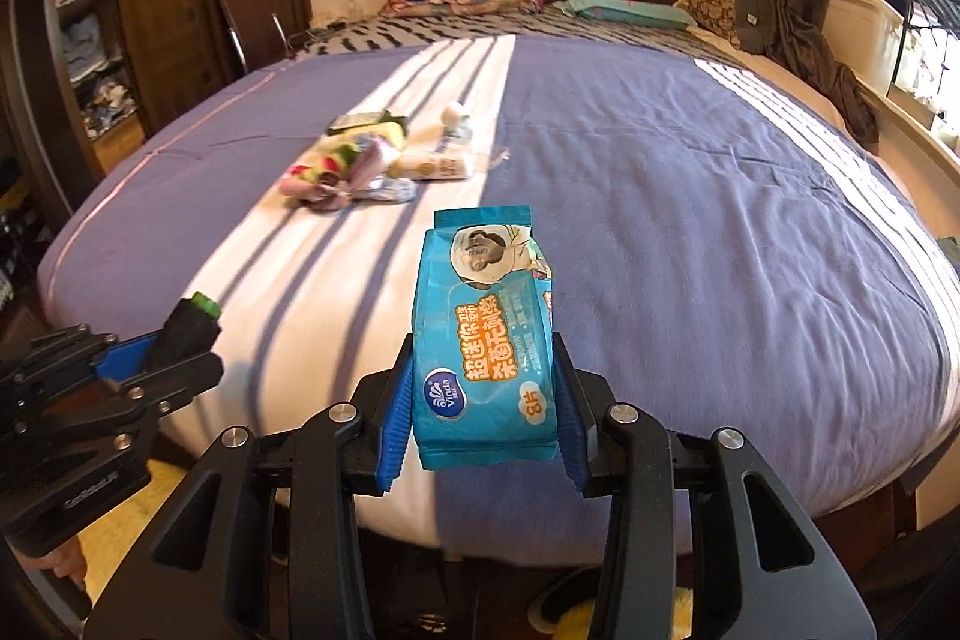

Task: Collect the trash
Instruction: 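Carry both down to the bin, left releasing the spool while right releases the wipes pack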

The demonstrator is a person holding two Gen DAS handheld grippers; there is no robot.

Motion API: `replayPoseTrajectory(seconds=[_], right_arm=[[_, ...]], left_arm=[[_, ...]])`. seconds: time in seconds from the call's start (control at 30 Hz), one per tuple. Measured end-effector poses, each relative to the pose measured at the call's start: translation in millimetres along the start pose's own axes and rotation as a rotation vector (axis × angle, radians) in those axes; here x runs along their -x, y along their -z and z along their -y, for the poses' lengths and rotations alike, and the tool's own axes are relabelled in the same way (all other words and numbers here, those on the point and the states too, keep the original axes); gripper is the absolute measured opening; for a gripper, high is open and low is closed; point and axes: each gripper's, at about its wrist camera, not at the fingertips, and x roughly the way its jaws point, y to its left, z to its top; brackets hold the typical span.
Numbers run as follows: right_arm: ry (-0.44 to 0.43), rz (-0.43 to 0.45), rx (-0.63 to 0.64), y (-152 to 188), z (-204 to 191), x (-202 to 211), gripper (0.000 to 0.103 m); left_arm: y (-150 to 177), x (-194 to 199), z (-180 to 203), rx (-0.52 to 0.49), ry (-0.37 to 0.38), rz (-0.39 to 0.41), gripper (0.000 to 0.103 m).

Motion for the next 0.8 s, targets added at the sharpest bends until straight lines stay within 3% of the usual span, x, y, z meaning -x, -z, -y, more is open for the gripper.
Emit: replayPoseTrajectory(seconds=[0.43, 0.8], right_arm=[[-0.069, 0.023, 0.023, 41.5, -25.0, 46.7, 0.041], [-0.131, -0.057, 0.039, 79.0, -38.9, 43.9, 0.041]], left_arm=[[33.9, 44.7, 5.4, -0.017, -0.002, 0.042, 0.026], [74.3, 43.8, 3.8, -0.005, 0.005, -0.017, 0.026]])
